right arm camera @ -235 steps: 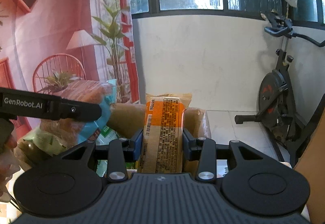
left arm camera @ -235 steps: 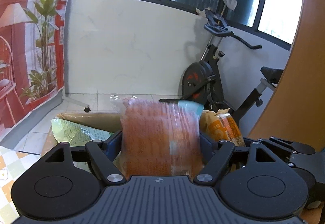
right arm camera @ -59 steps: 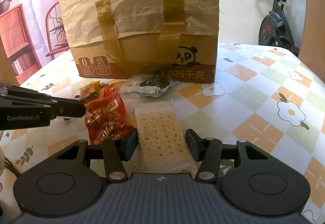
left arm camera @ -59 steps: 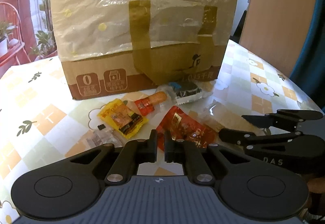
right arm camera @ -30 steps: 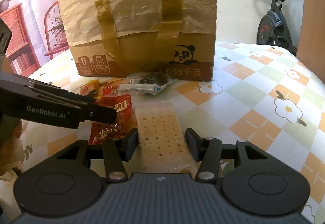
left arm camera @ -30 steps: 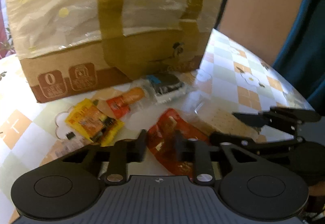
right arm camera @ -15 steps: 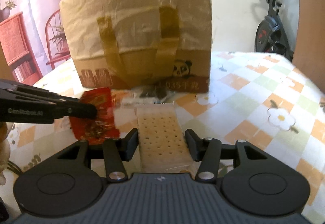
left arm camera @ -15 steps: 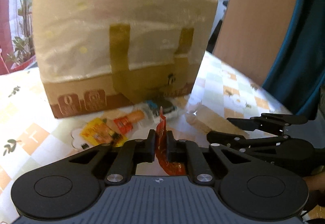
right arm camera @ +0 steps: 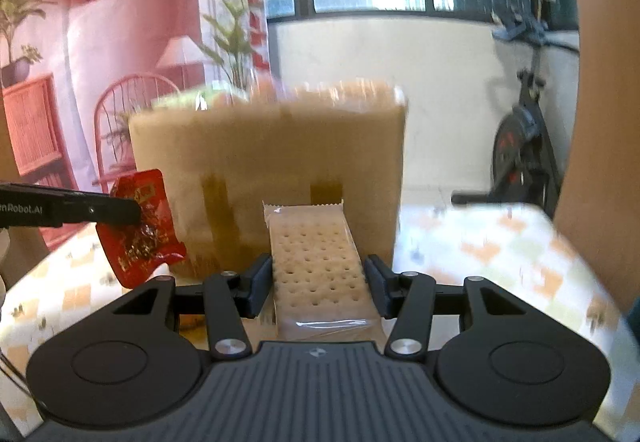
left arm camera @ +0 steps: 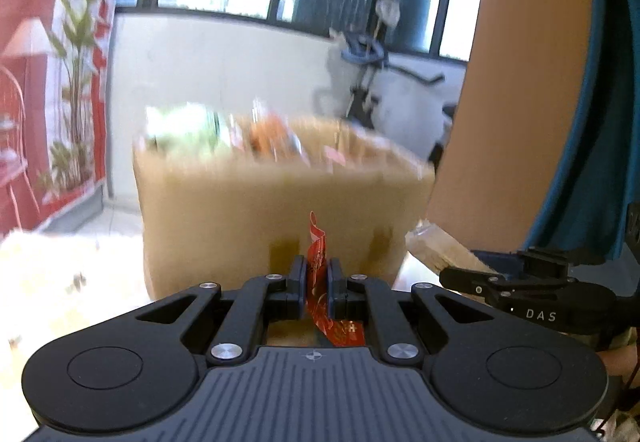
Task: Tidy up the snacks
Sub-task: 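Carry both snacks over the box and open both tools inside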
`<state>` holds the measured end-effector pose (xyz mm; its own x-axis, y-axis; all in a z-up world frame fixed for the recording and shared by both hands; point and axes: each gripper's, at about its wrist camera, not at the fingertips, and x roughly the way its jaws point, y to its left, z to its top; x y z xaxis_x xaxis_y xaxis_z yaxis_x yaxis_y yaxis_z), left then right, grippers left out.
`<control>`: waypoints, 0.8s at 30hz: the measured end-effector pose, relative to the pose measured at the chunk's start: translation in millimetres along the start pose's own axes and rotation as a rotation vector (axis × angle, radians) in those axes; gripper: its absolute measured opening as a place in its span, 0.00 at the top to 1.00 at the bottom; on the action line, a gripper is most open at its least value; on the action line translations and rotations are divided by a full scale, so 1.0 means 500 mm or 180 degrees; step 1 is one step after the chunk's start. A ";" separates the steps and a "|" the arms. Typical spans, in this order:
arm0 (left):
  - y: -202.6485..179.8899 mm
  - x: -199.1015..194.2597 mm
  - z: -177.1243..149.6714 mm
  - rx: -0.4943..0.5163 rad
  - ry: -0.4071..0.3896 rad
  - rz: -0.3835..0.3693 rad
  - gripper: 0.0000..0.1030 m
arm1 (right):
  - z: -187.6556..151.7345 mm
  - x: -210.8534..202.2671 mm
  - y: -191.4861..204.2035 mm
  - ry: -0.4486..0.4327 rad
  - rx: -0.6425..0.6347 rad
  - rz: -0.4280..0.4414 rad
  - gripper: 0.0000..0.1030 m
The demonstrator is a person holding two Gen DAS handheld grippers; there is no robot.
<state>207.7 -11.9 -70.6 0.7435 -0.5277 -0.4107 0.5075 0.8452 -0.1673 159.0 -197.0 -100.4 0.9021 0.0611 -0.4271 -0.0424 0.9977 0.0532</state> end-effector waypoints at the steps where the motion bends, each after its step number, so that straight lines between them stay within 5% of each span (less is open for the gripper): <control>1: 0.003 -0.003 0.019 0.0013 -0.0065 0.0009 0.89 | 0.019 0.000 0.002 -0.0046 -0.0033 0.0006 0.49; 10: 0.008 0.053 0.165 0.0140 -0.0407 0.0123 0.89 | 0.186 0.034 0.008 -0.0447 -0.0140 0.0073 0.49; 19: 0.048 0.175 0.226 0.0042 -0.0137 0.0371 0.89 | 0.292 0.181 -0.007 -0.0404 0.0013 0.0049 0.49; 21: 0.058 0.191 0.229 -0.0008 -0.0076 0.0387 0.84 | 0.300 0.216 -0.010 -0.0328 0.0035 0.0000 0.49; 24: 0.063 0.208 0.229 0.0041 -0.0021 0.0479 0.54 | 0.302 0.259 -0.020 -0.0194 0.0112 -0.0071 0.47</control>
<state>350.8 -49.9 -15.8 0.8144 -0.3956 -0.4245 0.3955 0.9138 -0.0926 340.9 -203.6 -20.0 0.9271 0.0358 -0.3730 -0.0078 0.9970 0.0764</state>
